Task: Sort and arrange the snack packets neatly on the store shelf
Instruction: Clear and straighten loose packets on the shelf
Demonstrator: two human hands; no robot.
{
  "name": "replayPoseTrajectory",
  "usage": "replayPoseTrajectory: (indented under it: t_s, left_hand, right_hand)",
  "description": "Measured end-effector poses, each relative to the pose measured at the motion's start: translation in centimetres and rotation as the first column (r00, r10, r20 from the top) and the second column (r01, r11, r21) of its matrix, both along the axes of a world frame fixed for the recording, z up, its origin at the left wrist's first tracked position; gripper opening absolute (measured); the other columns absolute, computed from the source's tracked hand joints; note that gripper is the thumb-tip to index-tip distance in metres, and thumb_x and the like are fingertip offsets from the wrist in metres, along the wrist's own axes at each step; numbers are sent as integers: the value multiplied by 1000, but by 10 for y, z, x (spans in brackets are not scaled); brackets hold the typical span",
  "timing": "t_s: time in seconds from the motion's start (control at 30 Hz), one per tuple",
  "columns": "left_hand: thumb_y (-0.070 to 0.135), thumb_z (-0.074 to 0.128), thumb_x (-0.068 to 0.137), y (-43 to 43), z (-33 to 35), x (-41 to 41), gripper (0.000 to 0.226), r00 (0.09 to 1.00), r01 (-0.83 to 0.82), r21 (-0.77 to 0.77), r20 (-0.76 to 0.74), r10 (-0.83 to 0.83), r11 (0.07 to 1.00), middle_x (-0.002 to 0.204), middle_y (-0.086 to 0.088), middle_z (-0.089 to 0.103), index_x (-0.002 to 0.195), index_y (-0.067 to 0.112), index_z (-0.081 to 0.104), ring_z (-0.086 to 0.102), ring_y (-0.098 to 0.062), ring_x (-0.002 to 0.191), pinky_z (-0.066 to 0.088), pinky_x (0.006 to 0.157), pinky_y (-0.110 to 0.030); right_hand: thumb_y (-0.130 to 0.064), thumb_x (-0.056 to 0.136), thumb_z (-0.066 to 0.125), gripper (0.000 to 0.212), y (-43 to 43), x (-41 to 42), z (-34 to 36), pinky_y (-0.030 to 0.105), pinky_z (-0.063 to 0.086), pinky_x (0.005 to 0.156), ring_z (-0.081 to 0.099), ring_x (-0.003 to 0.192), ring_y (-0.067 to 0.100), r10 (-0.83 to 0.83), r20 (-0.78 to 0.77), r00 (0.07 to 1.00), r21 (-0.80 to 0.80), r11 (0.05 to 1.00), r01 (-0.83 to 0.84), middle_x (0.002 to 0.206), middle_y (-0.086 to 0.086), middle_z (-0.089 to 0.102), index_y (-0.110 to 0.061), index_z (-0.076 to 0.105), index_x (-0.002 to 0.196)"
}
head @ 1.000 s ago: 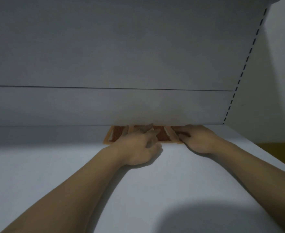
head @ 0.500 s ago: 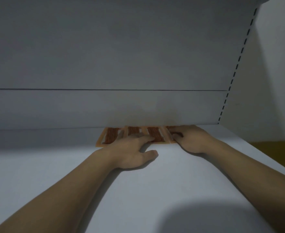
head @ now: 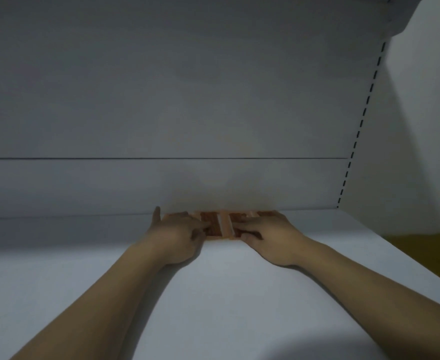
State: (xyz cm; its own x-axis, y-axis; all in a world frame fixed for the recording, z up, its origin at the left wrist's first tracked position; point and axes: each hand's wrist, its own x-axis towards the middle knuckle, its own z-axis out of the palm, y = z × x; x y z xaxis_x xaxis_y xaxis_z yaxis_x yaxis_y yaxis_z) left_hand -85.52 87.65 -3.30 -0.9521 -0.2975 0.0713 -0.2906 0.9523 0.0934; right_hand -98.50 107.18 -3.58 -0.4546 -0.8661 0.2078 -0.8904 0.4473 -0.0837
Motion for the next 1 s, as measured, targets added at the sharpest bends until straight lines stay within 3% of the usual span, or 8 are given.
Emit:
replayPoseTrajectory:
  t_s: [0.27,0.4,0.47,0.53,0.6,0.7,0.83,1.0]
  left_hand:
    - [46,36,102,6,5,2,41,999,-5,9,-38,5,1000,154,9,39,143,47,42,31,-18,143,-2,119,-60]
    - [47,33,103,0,9,8,45,998,-3,20,-55,4,1000,163,11,21,148,48,31,18,-13,149,3,120,-57]
    - [46,35,103,-9,15,12,45,998,-15,58,-65,19,998,160,9,27,148,46,35,25,-17,148,13,120,-48]
    - [42,43,101,-20,21,18,41,998,-3,122,-60,11,992,147,7,47,142,40,45,43,-21,137,33,105,-29]
    - [36,49,100,-27,23,26,42,1000,-6,132,-18,9,991,143,6,52,142,37,48,48,-21,130,30,87,-18]
    - [26,53,98,-28,20,31,39,998,54,100,21,-57,993,141,4,56,136,35,56,51,-20,126,28,83,-14]
    - [29,53,97,-27,14,26,39,1000,-14,114,23,11,993,139,-5,53,136,35,56,51,-26,126,39,105,-30]
    - [36,48,99,-29,12,23,41,997,-75,106,27,72,992,139,-8,47,140,35,51,47,-30,129,37,109,-43]
  right_hand:
    - [-37,103,42,35,1,1,2,37,25,112,45,131,14,-15,25,1000,-40,999,16,138,-14,56,-41,54,136]
    - [-48,102,37,44,4,-7,3,44,4,119,27,145,13,-176,67,982,-49,983,180,157,-3,36,-43,42,145]
    - [-49,102,34,45,9,-11,3,46,3,119,24,146,12,-223,61,973,-26,974,225,159,-3,33,-44,39,147]
    - [-49,103,34,44,14,-15,3,47,8,119,25,146,12,-254,82,964,-18,966,257,158,-3,35,-45,39,146]
    - [-48,103,35,42,19,-18,2,45,18,118,31,144,15,-268,89,959,-18,962,271,155,-5,39,-44,44,144]
    - [-52,104,31,44,23,-19,0,38,35,110,45,134,20,-254,105,961,57,967,250,152,-9,44,-39,49,142]
    - [-51,104,32,47,22,-20,-2,33,36,109,44,135,21,-237,146,960,87,970,227,156,-7,37,-35,47,145]
    - [-52,103,32,48,21,-23,0,35,36,110,44,135,21,-231,138,963,99,971,219,154,-6,41,-34,47,145]
